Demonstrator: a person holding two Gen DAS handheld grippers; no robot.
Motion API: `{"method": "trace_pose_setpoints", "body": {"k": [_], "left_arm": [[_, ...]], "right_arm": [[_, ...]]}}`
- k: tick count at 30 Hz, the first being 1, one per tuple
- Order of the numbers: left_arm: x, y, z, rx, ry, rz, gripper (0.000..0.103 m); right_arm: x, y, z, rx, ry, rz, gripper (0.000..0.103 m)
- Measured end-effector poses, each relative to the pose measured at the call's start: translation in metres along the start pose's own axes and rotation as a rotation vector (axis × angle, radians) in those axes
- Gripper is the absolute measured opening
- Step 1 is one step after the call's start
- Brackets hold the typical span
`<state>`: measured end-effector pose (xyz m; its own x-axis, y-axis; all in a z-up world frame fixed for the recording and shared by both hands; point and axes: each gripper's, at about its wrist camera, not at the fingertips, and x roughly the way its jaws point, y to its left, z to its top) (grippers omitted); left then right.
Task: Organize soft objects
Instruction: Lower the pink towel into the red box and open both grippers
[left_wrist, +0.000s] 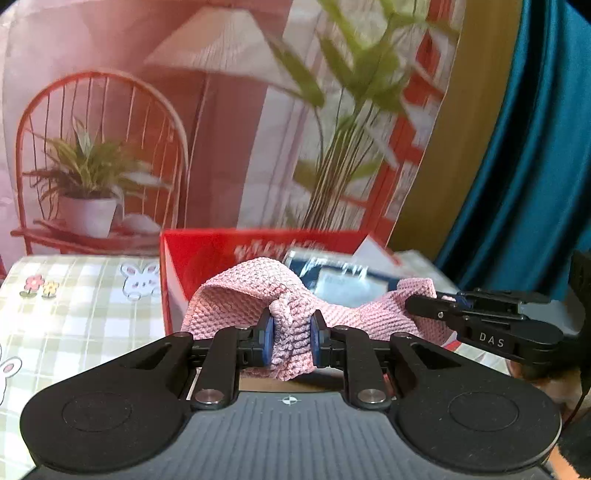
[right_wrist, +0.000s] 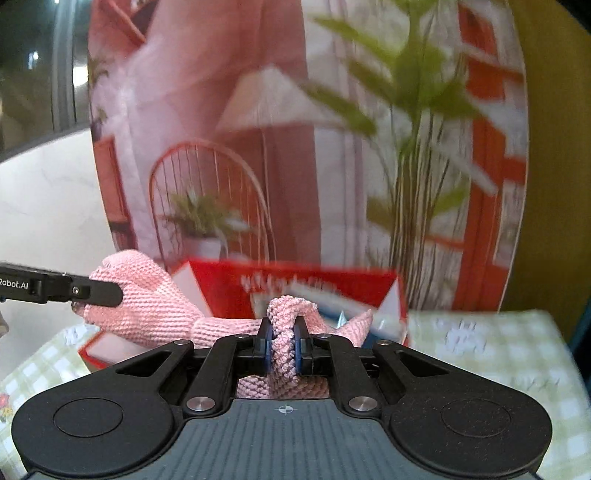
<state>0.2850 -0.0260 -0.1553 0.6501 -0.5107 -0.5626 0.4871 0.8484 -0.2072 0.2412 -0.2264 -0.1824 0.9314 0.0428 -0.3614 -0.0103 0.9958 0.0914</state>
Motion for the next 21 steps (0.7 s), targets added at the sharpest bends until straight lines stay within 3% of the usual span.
{"method": "trace_pose_setpoints", "body": {"k": [4, 6, 8, 10, 14, 21], "left_arm": [[0.012, 0.011, -0.005, -0.021, 0.04, -0.001, 0.022], [0.016, 0.014, -0.007, -0.015, 0.05, 0.008, 0.029], [0.018, 0.016, -0.006, -0.002, 0.049, 0.018, 0.052], [0.017, 0.017, -0.005, 0.004, 0.031, 0.017, 0.058], [0.012, 0.012, -0.004, 0.025, 0.025, 0.029, 0.063], [-0.009, 0.002, -0.01, 0.042, 0.004, 0.056, 0.068]], "right_arm": [[0.019, -0.002, -0.008, 0.011, 0.05, -0.007, 0.01], [0.023, -0.002, -0.009, 0.004, 0.066, -0.013, 0.013], [0.023, -0.002, -0.009, -0.006, 0.07, -0.033, 0.02], [0.02, -0.004, -0.009, -0.004, 0.055, -0.061, 0.026], [0.011, -0.009, -0.008, 0.004, 0.023, -0.085, 0.039], [-0.017, 0.002, -0.013, -0.036, -0.023, -0.079, 0.045]]}}
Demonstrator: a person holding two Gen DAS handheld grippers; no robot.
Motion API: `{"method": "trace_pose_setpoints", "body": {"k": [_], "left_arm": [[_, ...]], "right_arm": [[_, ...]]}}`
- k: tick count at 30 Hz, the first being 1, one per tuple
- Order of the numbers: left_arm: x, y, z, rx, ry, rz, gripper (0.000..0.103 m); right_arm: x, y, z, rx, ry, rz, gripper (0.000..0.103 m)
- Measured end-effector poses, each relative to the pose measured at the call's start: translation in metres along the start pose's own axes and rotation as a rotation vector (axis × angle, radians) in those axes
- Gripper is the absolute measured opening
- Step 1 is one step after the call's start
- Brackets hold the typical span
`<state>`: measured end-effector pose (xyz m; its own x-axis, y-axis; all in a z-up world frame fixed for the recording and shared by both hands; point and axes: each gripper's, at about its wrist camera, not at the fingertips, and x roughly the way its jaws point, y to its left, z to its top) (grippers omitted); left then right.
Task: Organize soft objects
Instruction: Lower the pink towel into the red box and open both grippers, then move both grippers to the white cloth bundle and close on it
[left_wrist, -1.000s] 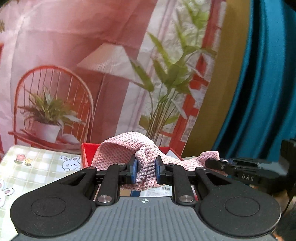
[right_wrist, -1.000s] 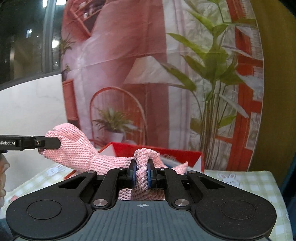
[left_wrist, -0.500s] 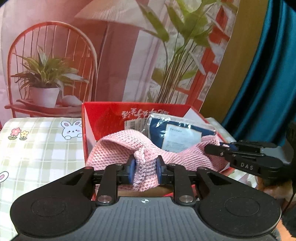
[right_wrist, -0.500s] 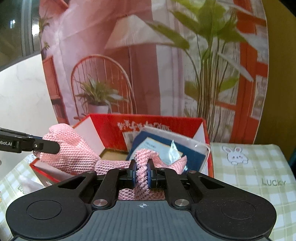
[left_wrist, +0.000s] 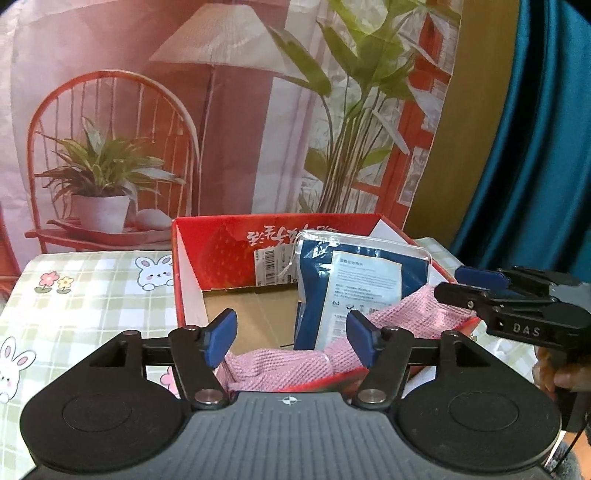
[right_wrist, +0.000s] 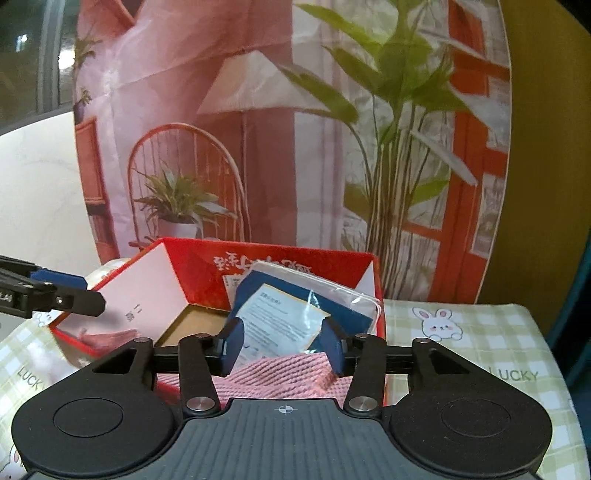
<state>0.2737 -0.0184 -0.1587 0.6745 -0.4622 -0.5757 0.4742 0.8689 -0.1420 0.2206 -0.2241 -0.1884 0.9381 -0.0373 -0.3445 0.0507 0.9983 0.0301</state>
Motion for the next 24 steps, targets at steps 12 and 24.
{"method": "trace_pose_setpoints", "body": {"k": [12, 24], "left_arm": [[-0.043, -0.01, -0.028, -0.027, -0.029, 0.037, 0.079], [-0.017, -0.013, -0.079, -0.121, 0.081, -0.021, 0.085]], "right_arm": [[-0.052, 0.022, -0.03, 0.003, -0.036, 0.016, 0.049], [-0.058, 0.029, -0.093, 0.147, 0.0, -0.036, 0.053]]}}
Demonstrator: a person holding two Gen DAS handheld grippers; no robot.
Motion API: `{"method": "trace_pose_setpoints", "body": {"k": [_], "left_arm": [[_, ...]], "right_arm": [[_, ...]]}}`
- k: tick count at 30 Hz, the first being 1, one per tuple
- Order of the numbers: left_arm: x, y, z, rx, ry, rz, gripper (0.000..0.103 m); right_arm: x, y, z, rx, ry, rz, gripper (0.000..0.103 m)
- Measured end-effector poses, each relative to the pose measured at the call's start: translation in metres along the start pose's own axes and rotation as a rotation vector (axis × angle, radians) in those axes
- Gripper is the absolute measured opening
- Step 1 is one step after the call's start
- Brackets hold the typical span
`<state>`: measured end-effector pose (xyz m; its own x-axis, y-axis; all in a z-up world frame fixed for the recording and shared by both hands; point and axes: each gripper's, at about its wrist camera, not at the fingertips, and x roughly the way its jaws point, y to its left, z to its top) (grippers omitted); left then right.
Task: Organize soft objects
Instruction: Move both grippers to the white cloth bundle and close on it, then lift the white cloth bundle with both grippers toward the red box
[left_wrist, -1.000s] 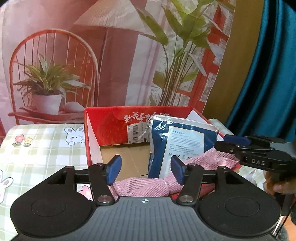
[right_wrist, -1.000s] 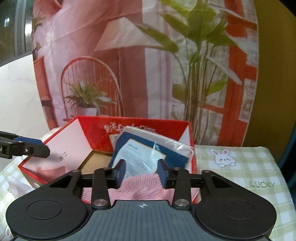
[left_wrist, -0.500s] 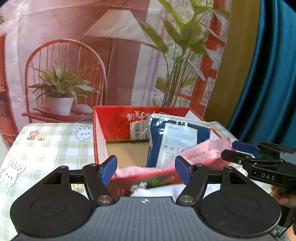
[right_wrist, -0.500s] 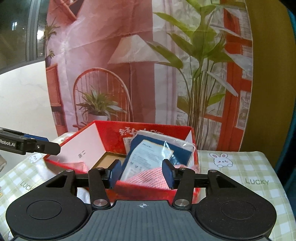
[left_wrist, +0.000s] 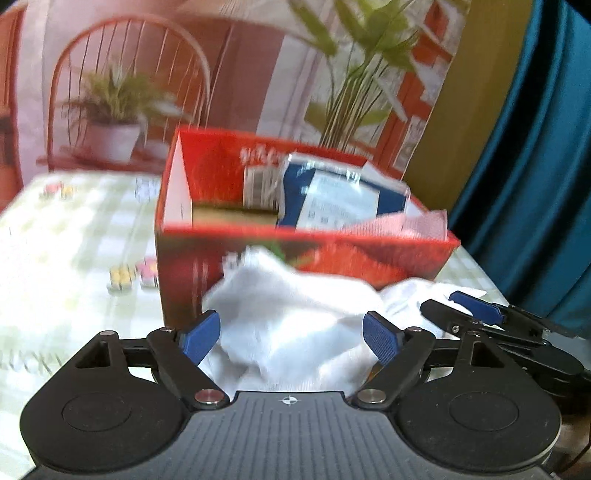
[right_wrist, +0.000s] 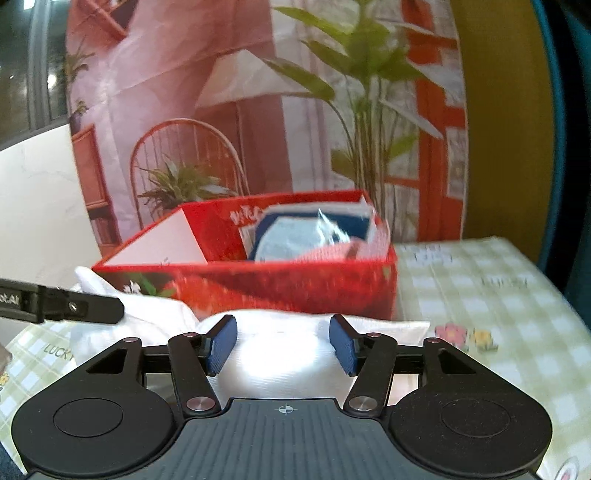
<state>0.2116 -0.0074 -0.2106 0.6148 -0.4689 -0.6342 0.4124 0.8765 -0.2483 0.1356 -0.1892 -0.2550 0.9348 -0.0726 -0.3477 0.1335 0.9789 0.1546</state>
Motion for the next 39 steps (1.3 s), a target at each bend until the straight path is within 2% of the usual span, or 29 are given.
{"method": "trace_pose_setpoints", "body": {"k": [4, 8, 9, 11, 18, 21, 23, 27, 28, 30, 32, 39], "left_arm": [[0.009, 0.002, -0.017, -0.02, 0.026, -0.032, 0.084], [0.01, 0.004, -0.031, -0.03, 0.015, -0.052, 0.066], [0.01, 0.005, -0.032, -0.028, 0.01, -0.054, 0.063], [0.006, 0.006, -0.034, -0.031, -0.001, -0.06, 0.056], [0.003, 0.004, -0.04, -0.048, -0.017, -0.059, 0.056], [-0.003, 0.008, -0.038, -0.115, -0.013, -0.078, 0.06], [-0.011, 0.012, -0.037, -0.165, -0.036, -0.115, 0.066], [-0.022, 0.011, -0.034, -0.161, -0.092, -0.114, 0.066], [-0.022, 0.011, -0.034, -0.162, -0.095, -0.115, 0.066], [-0.02, 0.013, -0.034, -0.173, -0.084, -0.125, 0.06], [-0.015, 0.013, -0.036, -0.167, -0.049, -0.133, 0.038], [-0.013, 0.017, -0.042, -0.16, -0.047, -0.136, 0.036]], "right_arm": [[-0.001, -0.003, -0.01, 0.018, -0.005, 0.015, 0.054], [-0.008, -0.003, -0.015, 0.023, -0.024, 0.015, 0.055], [-0.01, -0.002, -0.016, 0.018, -0.033, 0.014, 0.057], [-0.017, 0.0, -0.02, 0.008, -0.054, 0.0, 0.071], [-0.018, -0.004, -0.024, 0.041, -0.065, -0.001, 0.073], [-0.016, -0.007, -0.028, 0.077, -0.05, 0.014, 0.074], [-0.016, -0.009, -0.029, 0.1, -0.041, 0.023, 0.073], [-0.014, -0.009, -0.031, 0.114, -0.027, 0.039, 0.071], [-0.014, -0.009, -0.03, 0.115, -0.026, 0.046, 0.066], [-0.015, -0.006, -0.03, 0.11, -0.025, 0.064, 0.061], [-0.015, -0.004, -0.029, 0.1, -0.021, 0.075, 0.053], [-0.014, -0.004, -0.03, 0.108, -0.013, 0.085, 0.051]]}}
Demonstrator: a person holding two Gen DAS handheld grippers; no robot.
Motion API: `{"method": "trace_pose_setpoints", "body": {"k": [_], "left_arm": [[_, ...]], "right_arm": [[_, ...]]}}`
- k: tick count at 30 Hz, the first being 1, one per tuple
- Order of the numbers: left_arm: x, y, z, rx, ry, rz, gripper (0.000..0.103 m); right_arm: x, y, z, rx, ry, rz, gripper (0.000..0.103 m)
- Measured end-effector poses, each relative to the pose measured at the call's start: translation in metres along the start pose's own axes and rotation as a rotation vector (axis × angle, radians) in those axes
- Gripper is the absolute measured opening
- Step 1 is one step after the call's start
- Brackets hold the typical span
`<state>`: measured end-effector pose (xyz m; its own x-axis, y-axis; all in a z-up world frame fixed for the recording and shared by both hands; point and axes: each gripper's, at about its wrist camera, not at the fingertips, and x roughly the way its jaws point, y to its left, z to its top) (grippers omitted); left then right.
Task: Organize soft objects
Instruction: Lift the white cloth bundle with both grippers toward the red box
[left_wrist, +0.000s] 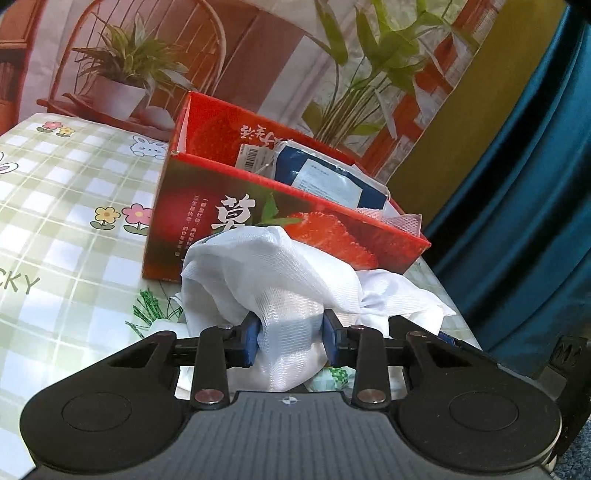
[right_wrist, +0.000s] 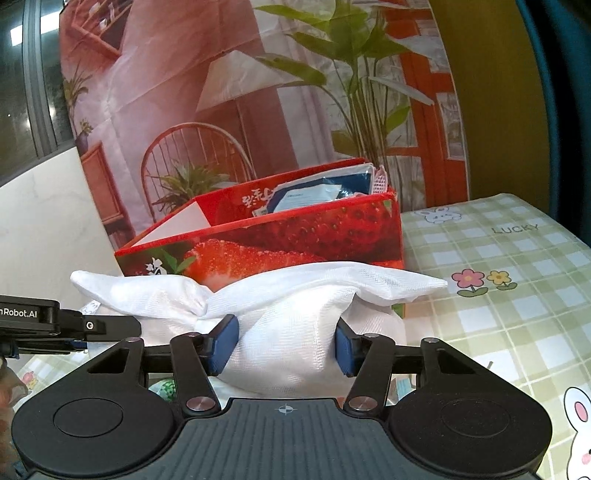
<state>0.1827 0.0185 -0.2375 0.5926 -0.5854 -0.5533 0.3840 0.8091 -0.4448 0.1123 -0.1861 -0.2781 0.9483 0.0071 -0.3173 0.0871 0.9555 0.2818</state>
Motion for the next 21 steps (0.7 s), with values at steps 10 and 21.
{"method": "trace_pose_setpoints", "body": {"k": [10, 21], "left_arm": [[0.006, 0.002, -0.006, -0.005, 0.028, -0.004, 0.036], [-0.016, -0.01, 0.003, 0.053, -0.047, -0.026, 0.025]], "right_arm": [[0.003, 0.0, -0.003, 0.008, 0.029, 0.026, 0.035], [-0.013, 0.016, 0.012, -0.068, -0.044, 0.082, 0.017]]}}
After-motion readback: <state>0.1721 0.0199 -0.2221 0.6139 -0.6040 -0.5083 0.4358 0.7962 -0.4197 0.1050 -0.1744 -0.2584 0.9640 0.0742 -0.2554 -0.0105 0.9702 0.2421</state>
